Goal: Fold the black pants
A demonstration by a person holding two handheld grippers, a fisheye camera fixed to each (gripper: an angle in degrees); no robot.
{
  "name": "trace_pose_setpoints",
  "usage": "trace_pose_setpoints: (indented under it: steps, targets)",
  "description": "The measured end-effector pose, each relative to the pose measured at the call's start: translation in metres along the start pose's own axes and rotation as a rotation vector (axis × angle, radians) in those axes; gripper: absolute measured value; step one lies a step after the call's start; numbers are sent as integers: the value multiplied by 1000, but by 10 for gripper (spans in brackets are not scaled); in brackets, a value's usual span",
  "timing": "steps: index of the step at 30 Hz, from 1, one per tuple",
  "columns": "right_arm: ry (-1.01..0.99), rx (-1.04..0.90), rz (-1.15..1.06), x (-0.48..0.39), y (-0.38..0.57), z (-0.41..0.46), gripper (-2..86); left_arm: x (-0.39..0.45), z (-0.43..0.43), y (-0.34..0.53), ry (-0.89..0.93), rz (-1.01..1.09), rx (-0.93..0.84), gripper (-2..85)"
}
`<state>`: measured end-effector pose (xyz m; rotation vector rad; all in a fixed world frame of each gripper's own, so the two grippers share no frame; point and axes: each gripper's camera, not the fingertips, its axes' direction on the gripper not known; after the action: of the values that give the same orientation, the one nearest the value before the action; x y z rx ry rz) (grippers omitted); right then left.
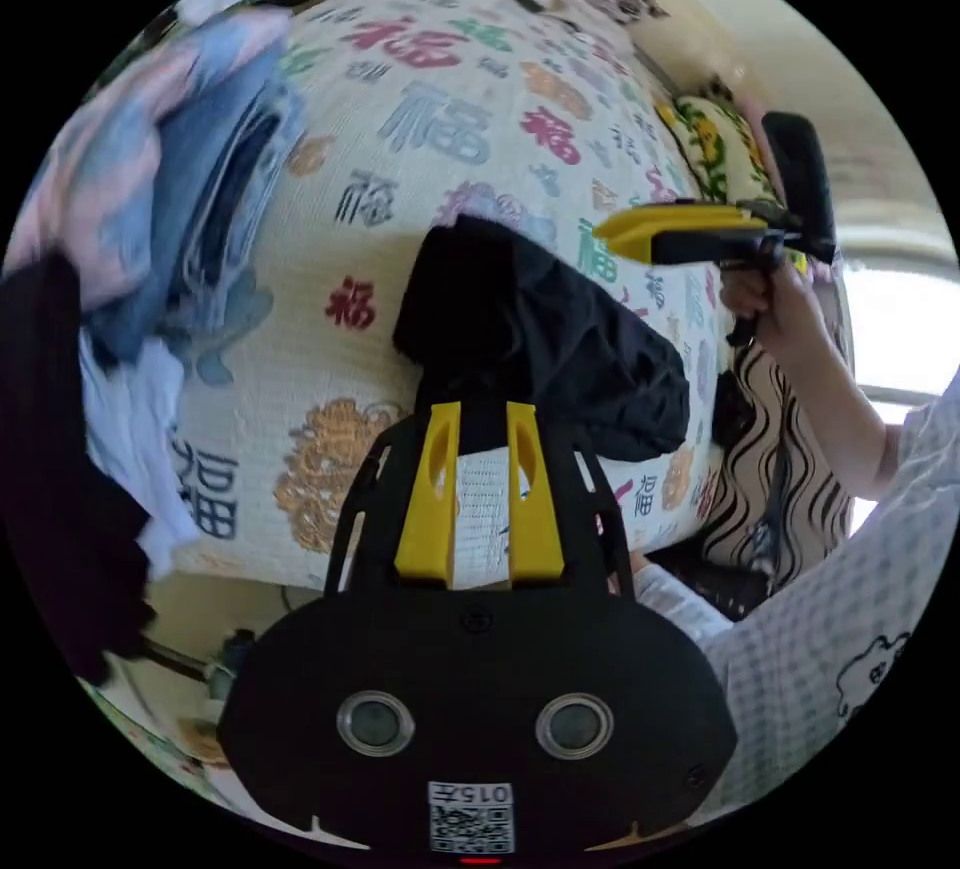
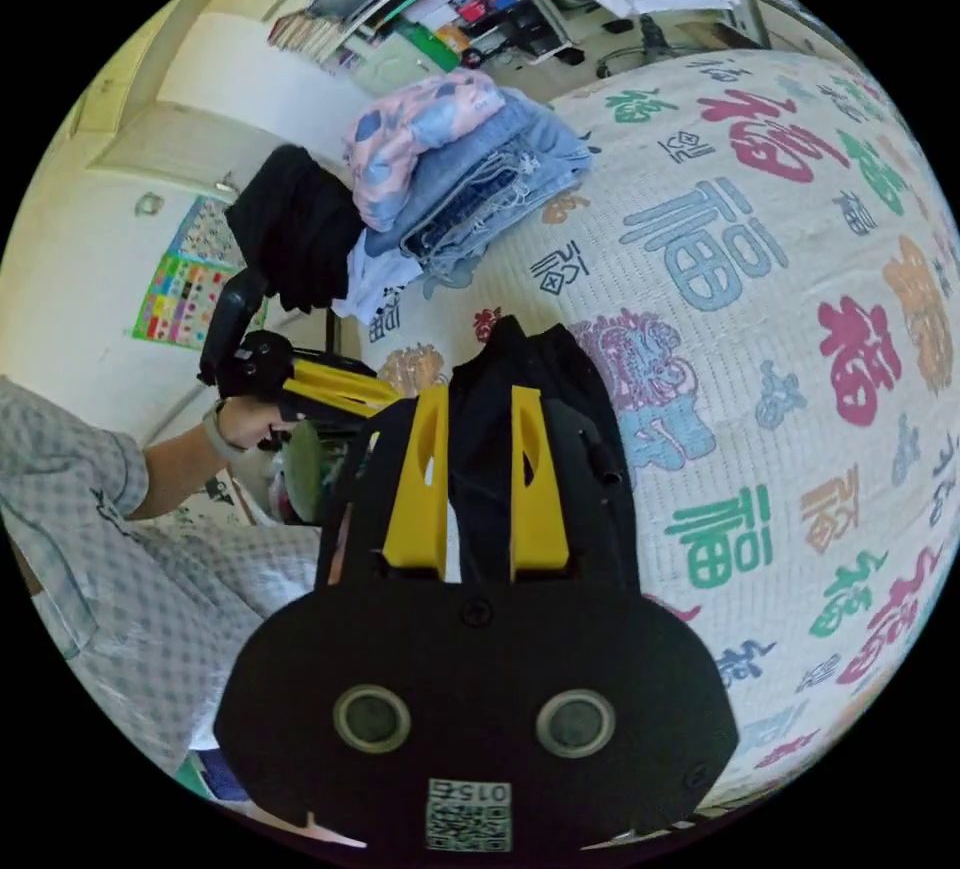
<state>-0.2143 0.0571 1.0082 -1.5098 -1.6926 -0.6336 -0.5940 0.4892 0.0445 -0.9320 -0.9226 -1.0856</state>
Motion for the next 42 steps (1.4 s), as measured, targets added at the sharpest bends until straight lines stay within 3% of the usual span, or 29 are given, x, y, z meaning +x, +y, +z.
trace_pose_setpoints:
  steps: [3,6,12,17,23,27,32,37,42]
  targets:
    - [9,-150,-110,-17,-61,18,100,-38,62,25,-1,-114,2,99]
    - [30,-231,-142,-28,-97,20,33,-68,106,38,25,-159,29,100]
    - [17,-108,21,-22,-133,-38,5,-115,155,64,69,-179,128,2]
    - [-17,-77,73,-19,-163,-68,12,-122,156,77,68,-119,284,12]
    - [-67,-56,28,-36,-198,-84,56,-133,210,69,72,-104,308,80]
    - [-132,-149,12,-42,-217,-79,21,-143,260,64,39,-90,262,31]
    - [-96,-101,-52,-69,-233,-109,3,-139,272,97,-7,-31,331,0]
    - [-45,-72,-127,-95,-263,-123,2,-154,291,146,3,-129,351,-4]
    - [-39,-220,-131,-102,-294,-92,32,-195,361,159,80,-318,314,2]
